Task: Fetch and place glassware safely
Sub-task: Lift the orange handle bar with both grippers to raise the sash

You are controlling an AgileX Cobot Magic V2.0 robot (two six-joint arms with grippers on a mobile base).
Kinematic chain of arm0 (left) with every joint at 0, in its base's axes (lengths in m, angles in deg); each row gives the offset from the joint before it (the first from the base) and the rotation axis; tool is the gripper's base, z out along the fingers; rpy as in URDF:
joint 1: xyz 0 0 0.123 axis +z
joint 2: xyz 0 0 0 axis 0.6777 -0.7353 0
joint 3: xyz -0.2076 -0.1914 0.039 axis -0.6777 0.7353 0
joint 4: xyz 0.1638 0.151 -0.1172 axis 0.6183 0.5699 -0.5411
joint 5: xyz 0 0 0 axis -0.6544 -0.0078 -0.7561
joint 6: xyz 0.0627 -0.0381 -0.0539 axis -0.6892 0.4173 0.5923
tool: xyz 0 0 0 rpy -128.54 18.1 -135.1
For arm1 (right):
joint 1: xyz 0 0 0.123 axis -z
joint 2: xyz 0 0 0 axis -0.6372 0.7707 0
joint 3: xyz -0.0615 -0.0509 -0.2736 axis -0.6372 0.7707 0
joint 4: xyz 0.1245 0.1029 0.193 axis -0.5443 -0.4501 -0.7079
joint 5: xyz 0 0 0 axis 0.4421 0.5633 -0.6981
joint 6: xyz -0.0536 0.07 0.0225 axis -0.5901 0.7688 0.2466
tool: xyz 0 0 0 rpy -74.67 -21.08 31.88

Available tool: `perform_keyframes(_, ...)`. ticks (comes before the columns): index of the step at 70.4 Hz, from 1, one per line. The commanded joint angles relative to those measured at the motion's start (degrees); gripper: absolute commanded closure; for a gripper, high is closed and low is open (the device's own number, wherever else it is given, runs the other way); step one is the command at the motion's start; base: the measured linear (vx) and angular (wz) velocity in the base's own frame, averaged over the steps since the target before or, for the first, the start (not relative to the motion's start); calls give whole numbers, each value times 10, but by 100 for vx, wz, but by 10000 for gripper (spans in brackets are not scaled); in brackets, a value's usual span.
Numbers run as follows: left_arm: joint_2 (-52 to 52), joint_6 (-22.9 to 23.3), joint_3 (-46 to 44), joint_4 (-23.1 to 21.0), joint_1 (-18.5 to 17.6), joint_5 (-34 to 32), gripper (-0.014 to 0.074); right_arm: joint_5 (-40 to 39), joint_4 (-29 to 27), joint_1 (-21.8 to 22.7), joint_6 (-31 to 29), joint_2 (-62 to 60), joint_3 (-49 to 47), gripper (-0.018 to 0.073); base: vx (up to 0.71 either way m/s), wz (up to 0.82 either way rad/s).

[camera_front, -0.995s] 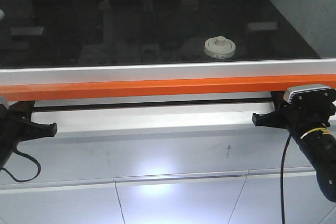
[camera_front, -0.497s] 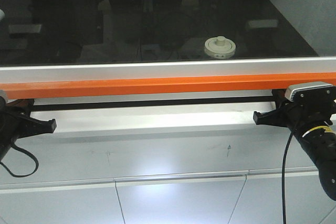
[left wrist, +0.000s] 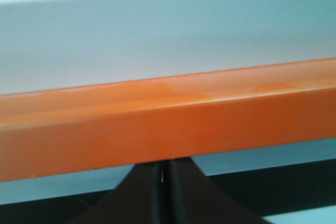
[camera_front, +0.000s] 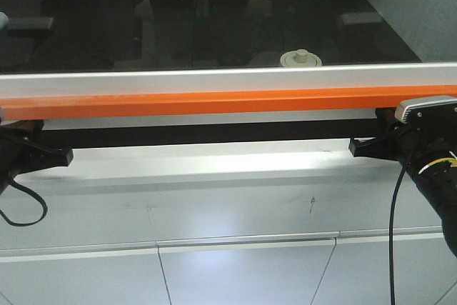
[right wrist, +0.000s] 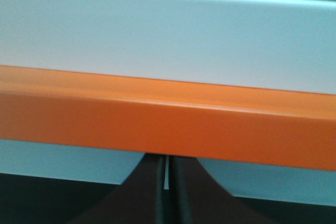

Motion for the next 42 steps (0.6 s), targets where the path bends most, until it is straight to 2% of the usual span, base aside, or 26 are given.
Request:
perform_keyframes(1, 43, -1, -64, 12, 1, -158, 603, -100, 4, 1, -4, -48, -35, 560, 0, 1)
perform_keyframes(42, 148, -1, -98, 16, 1, -91, 603, -42, 5, 1, -2, -161, -46, 560, 0, 0)
